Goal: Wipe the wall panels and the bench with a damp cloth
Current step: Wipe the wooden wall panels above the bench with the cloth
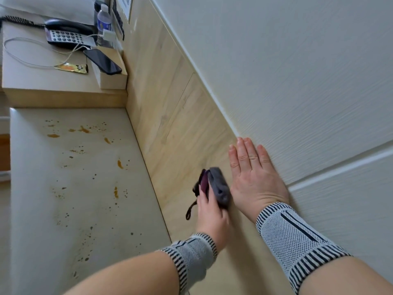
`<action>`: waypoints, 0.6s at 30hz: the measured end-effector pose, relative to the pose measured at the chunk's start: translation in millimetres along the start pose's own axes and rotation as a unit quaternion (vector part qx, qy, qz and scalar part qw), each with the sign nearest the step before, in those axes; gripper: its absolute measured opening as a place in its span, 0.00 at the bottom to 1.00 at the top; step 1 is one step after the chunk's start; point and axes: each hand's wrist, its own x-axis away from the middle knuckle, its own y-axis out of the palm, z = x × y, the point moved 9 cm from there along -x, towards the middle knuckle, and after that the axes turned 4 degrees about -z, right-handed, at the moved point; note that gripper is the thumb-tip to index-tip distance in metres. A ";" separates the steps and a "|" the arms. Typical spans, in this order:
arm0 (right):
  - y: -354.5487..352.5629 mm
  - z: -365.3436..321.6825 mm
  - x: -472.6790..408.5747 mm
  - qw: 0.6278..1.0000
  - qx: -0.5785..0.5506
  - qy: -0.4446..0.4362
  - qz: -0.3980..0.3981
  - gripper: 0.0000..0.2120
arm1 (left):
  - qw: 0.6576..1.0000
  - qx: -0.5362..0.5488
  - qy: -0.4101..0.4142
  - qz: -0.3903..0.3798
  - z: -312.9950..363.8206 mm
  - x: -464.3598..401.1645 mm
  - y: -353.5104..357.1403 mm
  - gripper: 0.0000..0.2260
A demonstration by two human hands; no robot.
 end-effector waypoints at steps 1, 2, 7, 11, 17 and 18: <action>-3.4 0.9 -1.1 1.000 -0.013 0.004 -0.003 0.33 | 1.000 0.004 -0.004 0.001 3.3 -8.8 -2.4 0.38; -2.0 2.2 -1.4 1.000 -0.024 0.013 -0.016 0.33 | 1.000 0.006 -0.009 0.005 7.7 -22.7 -7.6 0.39; 0.1 1.4 -1.0 0.999 -0.032 0.006 0.004 0.31 | 0.997 -0.031 -0.054 0.041 14.6 -85.4 -44.1 0.38; -4.9 2.6 -2.1 1.000 -0.022 0.019 -0.008 0.31 | 0.997 0.039 -0.062 0.024 3.5 -26.7 -9.2 0.40; -6.6 0.2 1.6 0.999 -0.024 -0.001 -0.041 0.30 | 0.995 0.045 -0.085 0.007 -6.3 -24.9 -7.3 0.42; -7.3 0.4 0.6 0.999 -0.021 0.003 -0.030 0.31 | 0.993 0.032 -0.110 0.013 -7.7 -43.4 -19.9 0.42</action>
